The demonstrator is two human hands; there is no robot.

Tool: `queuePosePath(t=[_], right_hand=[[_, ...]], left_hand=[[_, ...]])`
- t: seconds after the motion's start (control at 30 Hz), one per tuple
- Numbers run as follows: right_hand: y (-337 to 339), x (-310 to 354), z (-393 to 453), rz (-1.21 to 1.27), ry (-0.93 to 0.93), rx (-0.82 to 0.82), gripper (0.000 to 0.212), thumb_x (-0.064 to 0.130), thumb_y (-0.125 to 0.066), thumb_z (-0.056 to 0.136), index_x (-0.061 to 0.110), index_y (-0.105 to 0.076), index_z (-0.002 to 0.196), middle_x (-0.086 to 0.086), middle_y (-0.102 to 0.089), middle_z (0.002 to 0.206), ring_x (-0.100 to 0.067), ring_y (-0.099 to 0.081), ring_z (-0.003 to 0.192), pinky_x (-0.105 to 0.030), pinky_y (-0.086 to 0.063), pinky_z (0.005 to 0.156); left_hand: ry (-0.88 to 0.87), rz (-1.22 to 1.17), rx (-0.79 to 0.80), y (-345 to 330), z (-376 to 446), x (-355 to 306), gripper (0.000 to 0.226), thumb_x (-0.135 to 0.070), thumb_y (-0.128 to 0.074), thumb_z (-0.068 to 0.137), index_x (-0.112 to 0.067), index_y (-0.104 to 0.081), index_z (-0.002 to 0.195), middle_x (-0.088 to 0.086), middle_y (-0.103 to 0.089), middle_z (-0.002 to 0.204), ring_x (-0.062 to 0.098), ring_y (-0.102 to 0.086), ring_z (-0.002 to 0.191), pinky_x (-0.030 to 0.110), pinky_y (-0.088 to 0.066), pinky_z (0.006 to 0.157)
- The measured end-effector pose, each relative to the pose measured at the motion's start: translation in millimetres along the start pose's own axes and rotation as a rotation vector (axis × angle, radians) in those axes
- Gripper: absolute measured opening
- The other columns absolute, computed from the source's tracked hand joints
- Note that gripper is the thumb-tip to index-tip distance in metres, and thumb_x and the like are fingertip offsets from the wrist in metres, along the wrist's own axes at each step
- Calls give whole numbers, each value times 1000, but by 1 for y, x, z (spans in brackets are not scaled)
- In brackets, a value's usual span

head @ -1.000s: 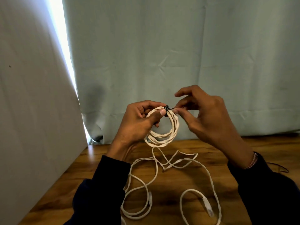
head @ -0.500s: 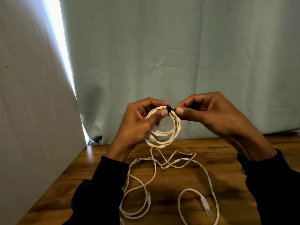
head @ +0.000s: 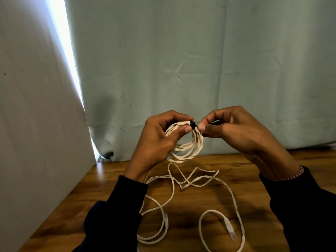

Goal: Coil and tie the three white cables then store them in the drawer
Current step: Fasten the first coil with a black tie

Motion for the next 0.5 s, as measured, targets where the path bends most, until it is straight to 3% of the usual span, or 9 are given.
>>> queuePosePath(t=[0.23,0.5], right_hand=[[-6,-2,-1,52,-33,27,7,13,-70,90,14,-76,86,0,-77,84,-9,-73,83,-19,-53,73],[0,-2,0,-57,-59,-14,8,16,-71,90,18,-76,85,3,-76,86,-10,-73,83,-28,-57,79]], left_hand=[[-38,76,7,0,0,-1,21,-10,-73,89,-14,-74,110,-8,-74,100,4,-70,95,17,-55,80],[7,66,21,-6,0,3,21,-13,-67,94,-14,-72,114,-3,-74,103,10,-69,92,21,-57,73]])
Point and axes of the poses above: each hand's wrist, its own z-axis towards the middle knuckle, its own y-axis out of the back of the hand, x = y × z, the point moved 7 cm from there along z, towards the middle knuckle
